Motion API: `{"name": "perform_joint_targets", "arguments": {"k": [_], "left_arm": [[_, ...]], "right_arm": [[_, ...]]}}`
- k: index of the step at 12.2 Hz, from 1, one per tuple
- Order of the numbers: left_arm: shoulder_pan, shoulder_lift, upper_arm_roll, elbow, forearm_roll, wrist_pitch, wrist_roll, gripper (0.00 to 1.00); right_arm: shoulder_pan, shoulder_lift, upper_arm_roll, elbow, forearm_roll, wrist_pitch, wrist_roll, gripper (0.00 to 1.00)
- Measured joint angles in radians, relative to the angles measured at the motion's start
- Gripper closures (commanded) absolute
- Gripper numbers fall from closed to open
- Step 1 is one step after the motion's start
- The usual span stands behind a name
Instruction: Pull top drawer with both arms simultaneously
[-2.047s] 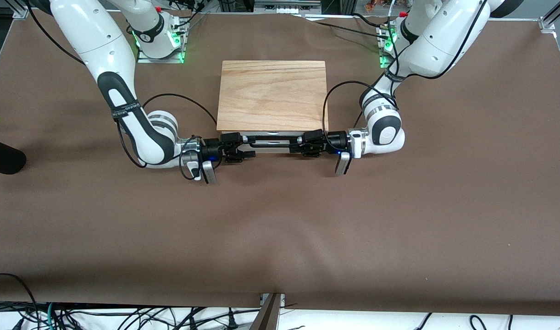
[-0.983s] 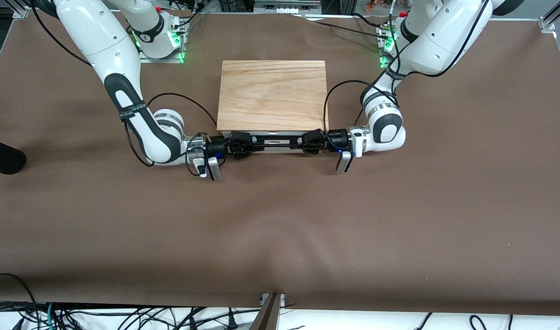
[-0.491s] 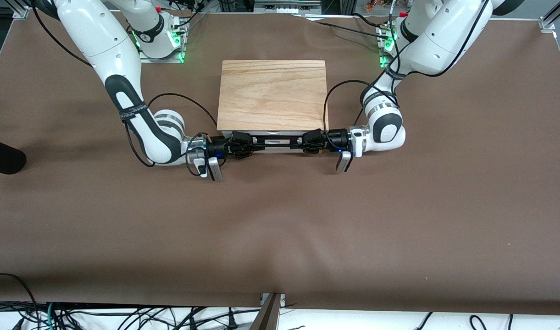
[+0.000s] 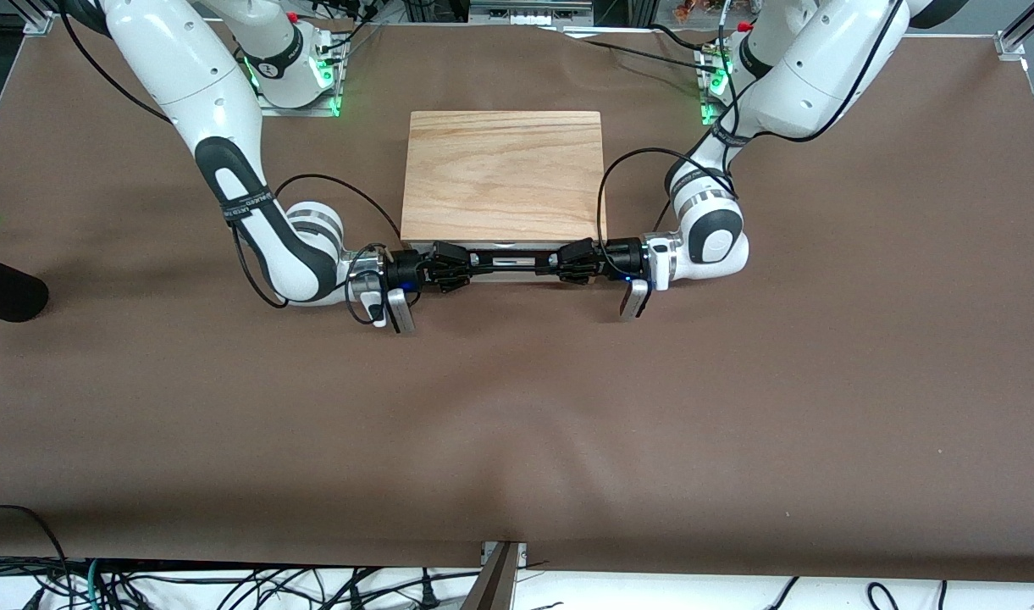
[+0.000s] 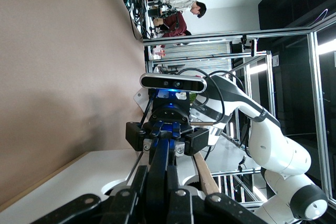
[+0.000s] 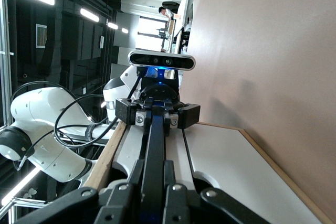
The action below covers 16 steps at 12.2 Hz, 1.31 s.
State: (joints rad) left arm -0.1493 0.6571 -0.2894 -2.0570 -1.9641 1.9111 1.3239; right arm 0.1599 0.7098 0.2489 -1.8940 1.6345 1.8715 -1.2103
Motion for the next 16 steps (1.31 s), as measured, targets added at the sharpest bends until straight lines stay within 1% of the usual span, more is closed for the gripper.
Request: {"name": "perform_joint_targets", "arguments": {"k": [9,12,16], "left_arm": [[0.0,-0.003,-0.001,-0.001,0.0,0.007,-0.014,1.0],[0.0,-0.01,-0.002,-0.002,0.0,0.023,-0.064,1.0],[0.0,-0.006,-0.001,0.02,0.0,0.046,-0.102,1.0]], "right_arm": [[-0.001,0.001,0.001,0.006,-0.006,0.003,0.013,1.0],[-0.001,0.01,0.0,0.027,-0.022,0.002,0.031,1.0],[-0.002,0.035,-0.002,0.07,-0.039,-0.001,0.062,1.0]]}}
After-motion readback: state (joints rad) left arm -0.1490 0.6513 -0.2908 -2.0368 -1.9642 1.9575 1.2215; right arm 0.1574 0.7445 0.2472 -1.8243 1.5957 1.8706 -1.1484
